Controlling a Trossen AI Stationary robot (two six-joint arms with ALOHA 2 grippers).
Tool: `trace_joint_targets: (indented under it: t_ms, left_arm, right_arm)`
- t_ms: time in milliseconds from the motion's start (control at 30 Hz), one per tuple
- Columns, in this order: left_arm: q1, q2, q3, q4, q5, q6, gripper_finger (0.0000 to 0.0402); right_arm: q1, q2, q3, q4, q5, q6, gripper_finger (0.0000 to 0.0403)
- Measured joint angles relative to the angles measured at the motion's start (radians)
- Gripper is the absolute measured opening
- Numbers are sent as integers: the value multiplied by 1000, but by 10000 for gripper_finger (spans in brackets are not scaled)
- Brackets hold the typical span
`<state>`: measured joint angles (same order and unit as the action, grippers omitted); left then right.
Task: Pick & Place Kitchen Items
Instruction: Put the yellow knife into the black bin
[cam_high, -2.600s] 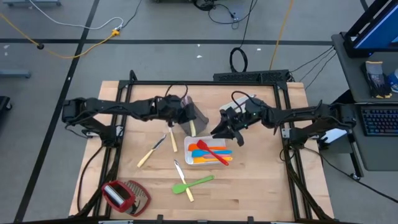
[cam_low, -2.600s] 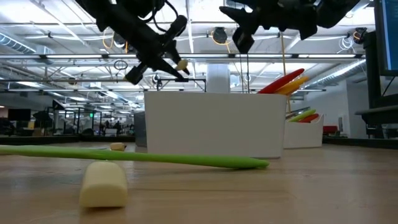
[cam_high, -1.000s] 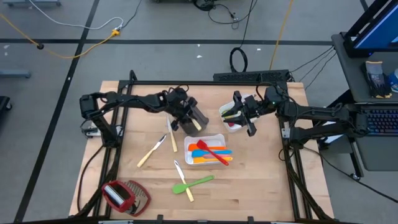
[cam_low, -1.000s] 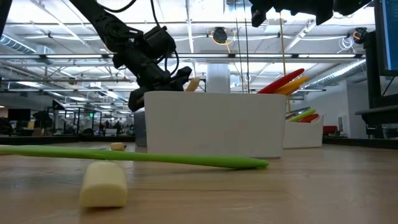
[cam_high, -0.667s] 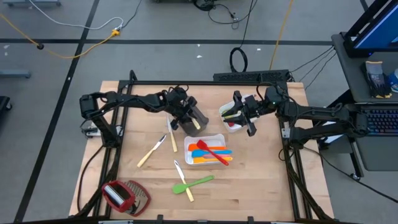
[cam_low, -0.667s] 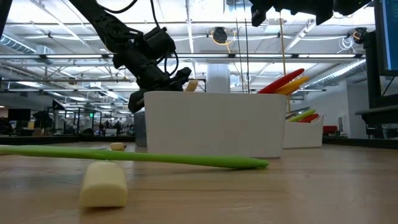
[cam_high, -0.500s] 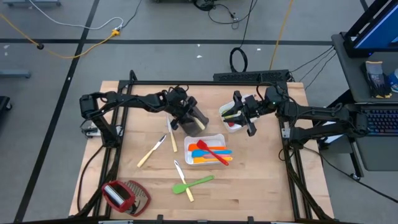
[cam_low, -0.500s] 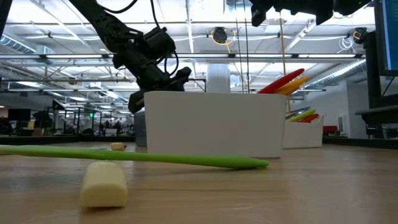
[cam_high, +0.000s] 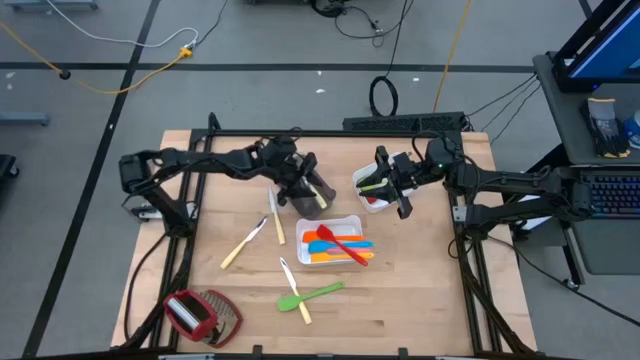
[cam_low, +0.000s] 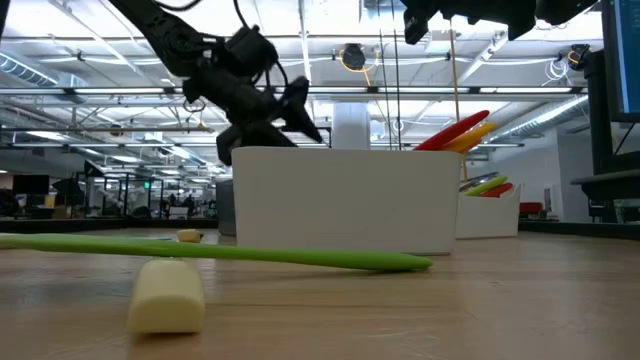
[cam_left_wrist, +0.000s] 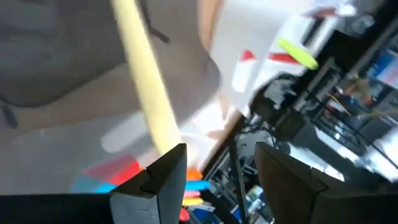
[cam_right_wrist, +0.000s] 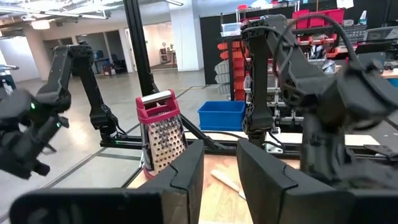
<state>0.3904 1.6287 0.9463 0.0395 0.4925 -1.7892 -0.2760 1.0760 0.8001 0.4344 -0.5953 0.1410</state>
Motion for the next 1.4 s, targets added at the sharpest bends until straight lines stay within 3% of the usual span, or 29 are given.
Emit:
trace_joint_targets:
  t_ms: [267,433,667,800,967,1400]
  left_arm:
    - [-82,-211,0,-129,-143,81,178]
    - [-175,-330,1,-397,-232,156,171]
    - [-304,-418,0,-741,-304,376,170]
    - [-372,-419,0,-927,-328,469,170]
    - [-440,-384,0,-1129,-370,471,170]
    - [-537,-247,-24,-1180,-415,655,170]
  right_arm:
    - [0,1,0,-33,27,3,89]
    - [0,1,0,-36,27,2,89]
    - [0,1,0,-36,27,-16,89]
    - [0,1,0,-36,27,-30,89]
    - [0,1,0,-36,27,-30,89]
    - [0,1,0,-36,102,-30,89]
